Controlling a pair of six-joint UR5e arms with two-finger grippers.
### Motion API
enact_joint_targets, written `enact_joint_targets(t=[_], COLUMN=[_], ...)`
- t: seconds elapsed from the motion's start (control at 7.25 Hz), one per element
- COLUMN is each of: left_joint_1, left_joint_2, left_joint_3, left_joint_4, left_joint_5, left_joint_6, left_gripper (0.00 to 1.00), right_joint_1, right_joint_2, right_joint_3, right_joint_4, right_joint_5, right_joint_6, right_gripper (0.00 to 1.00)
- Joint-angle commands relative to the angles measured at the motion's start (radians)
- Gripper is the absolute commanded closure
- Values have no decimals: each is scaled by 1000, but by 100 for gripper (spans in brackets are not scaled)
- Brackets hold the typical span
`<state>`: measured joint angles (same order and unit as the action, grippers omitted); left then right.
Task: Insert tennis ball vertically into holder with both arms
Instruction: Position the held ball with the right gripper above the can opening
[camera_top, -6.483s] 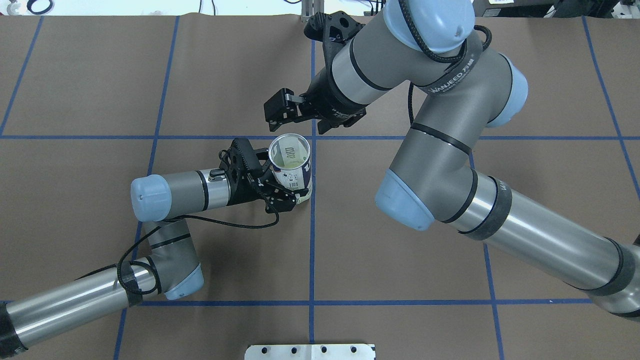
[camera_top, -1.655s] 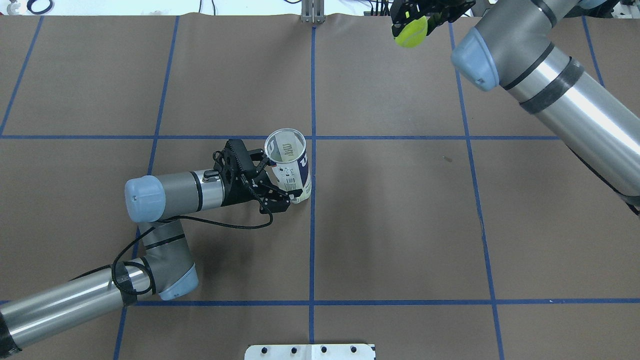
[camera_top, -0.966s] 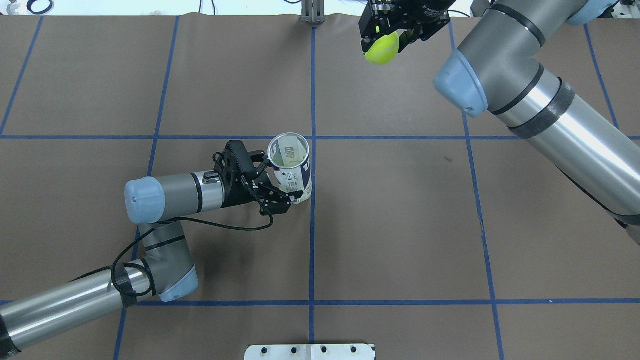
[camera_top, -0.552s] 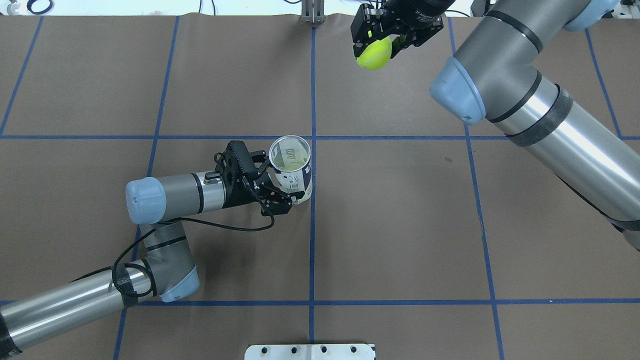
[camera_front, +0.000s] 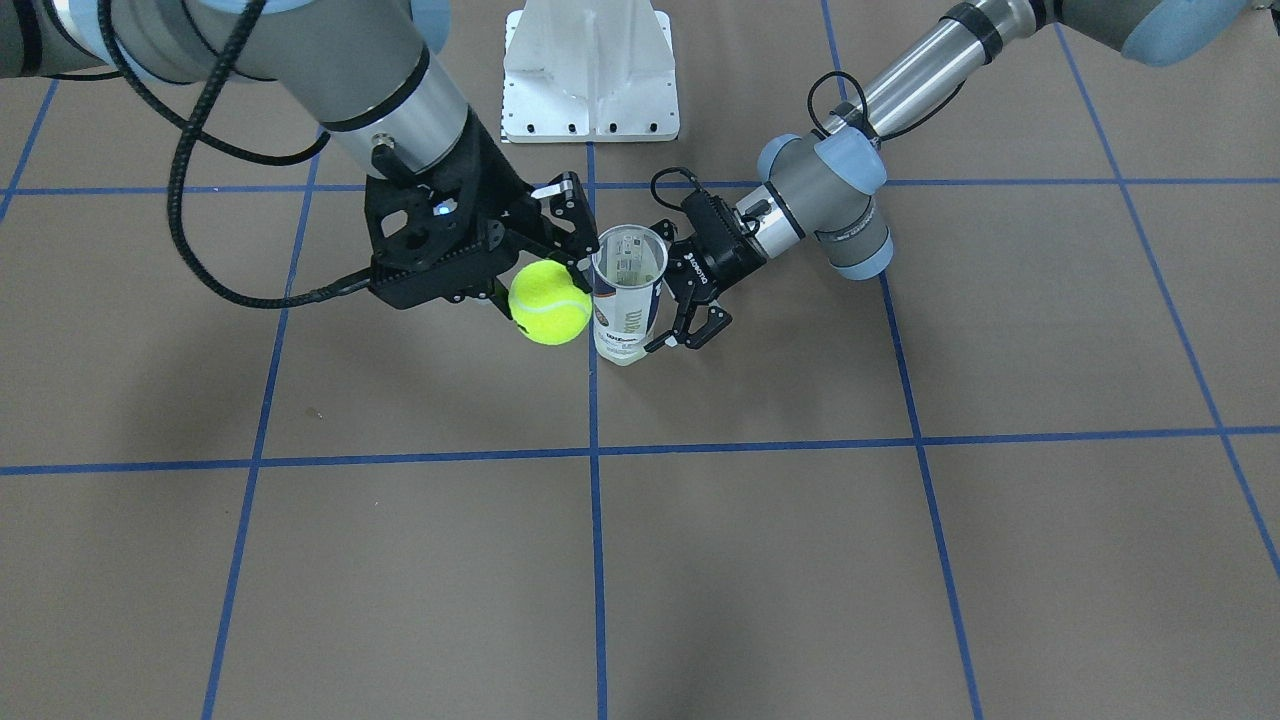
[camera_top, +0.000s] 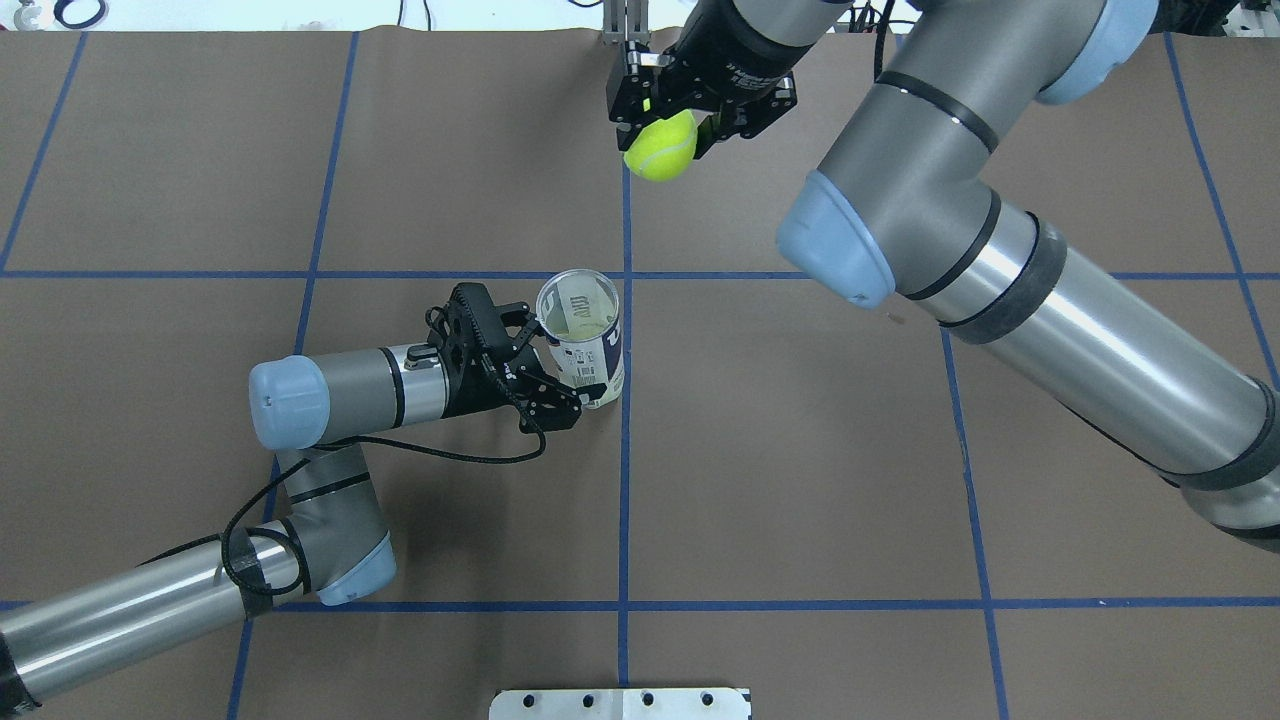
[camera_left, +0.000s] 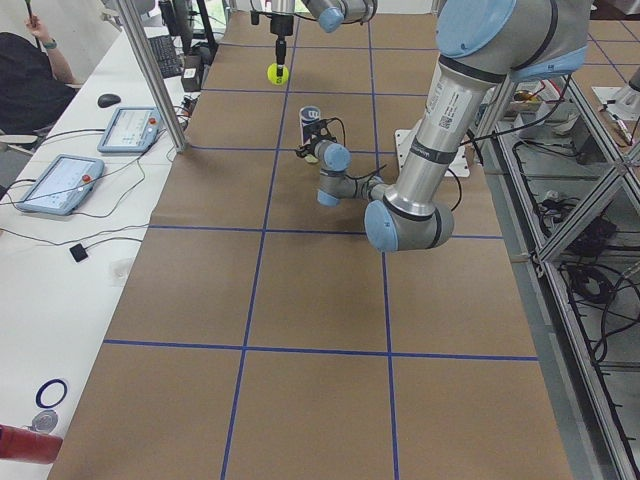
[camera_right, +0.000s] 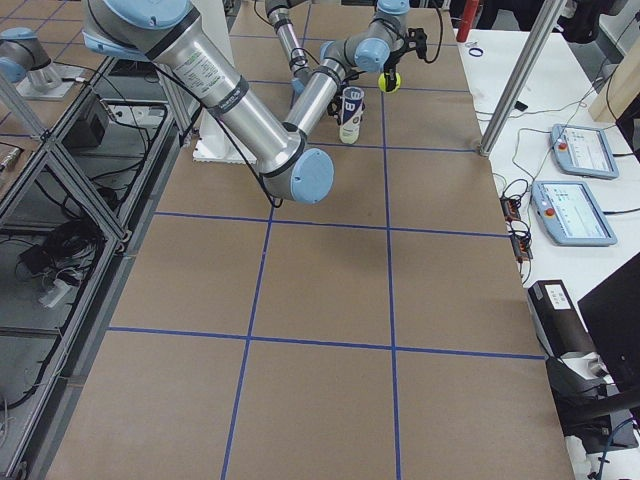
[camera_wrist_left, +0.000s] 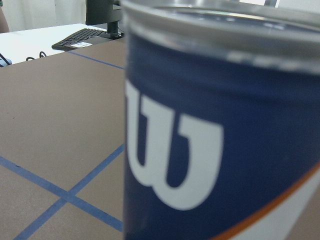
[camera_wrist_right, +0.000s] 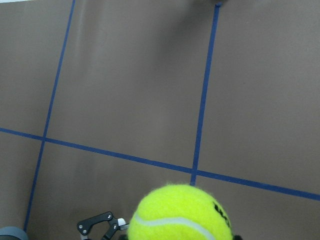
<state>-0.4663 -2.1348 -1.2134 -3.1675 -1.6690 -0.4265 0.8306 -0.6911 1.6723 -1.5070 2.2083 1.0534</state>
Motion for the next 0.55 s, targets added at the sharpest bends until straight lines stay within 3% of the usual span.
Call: enact_joint_targets(t=[0.0,0.41], left_joint_1=[0,0], left_joint_2=[0,0], left_joint_3=[0,0], left_joint_4=[0,0], left_joint_5=[0,0], left_joint_6=[0,0], left_gripper=[1,1], right_joint_1=[-73,-119], right_joint_2=[28,30], right_joint_3=[3,7], right_joint_4=[-24,-30], right_joint_5=[-54,-67], right_joint_6=[28,28], right_gripper=[100,100])
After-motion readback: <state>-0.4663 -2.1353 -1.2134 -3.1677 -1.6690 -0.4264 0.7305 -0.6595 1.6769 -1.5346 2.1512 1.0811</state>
